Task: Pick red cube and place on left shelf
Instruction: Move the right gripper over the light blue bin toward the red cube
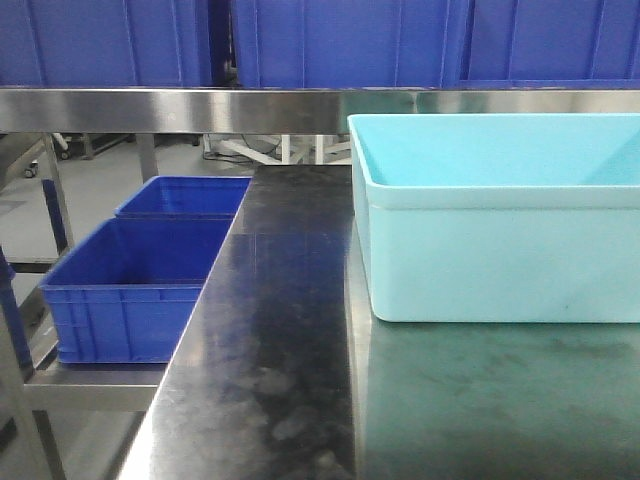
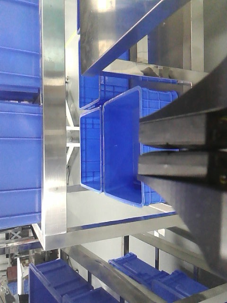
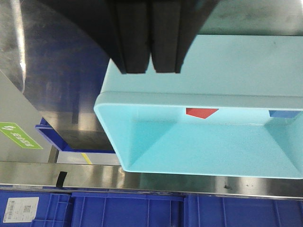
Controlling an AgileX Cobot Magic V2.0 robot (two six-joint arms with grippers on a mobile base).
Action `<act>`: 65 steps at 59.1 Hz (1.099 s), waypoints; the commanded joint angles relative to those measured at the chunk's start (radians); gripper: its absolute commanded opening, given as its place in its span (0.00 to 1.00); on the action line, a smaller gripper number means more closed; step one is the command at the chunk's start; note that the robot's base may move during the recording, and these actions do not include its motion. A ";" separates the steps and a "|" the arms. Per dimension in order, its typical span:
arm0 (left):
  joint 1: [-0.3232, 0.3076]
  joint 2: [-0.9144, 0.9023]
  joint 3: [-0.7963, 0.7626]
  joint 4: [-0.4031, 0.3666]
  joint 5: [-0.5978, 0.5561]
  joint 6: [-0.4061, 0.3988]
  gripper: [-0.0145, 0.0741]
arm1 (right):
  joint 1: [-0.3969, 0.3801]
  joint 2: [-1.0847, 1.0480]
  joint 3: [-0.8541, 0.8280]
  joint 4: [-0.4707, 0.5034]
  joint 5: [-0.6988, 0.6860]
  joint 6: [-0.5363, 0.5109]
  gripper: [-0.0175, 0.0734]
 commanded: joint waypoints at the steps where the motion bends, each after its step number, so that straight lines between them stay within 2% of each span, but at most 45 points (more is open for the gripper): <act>1: 0.000 -0.016 0.023 -0.003 -0.088 -0.001 0.28 | -0.005 -0.022 -0.017 0.000 -0.092 -0.009 0.24; 31: 0.000 -0.016 0.023 -0.003 -0.088 -0.001 0.28 | -0.005 -0.022 -0.017 -0.001 -0.093 -0.009 0.24; 65: 0.000 -0.016 0.023 -0.003 -0.088 -0.001 0.28 | -0.005 -0.022 -0.017 -0.047 -0.108 -0.009 0.24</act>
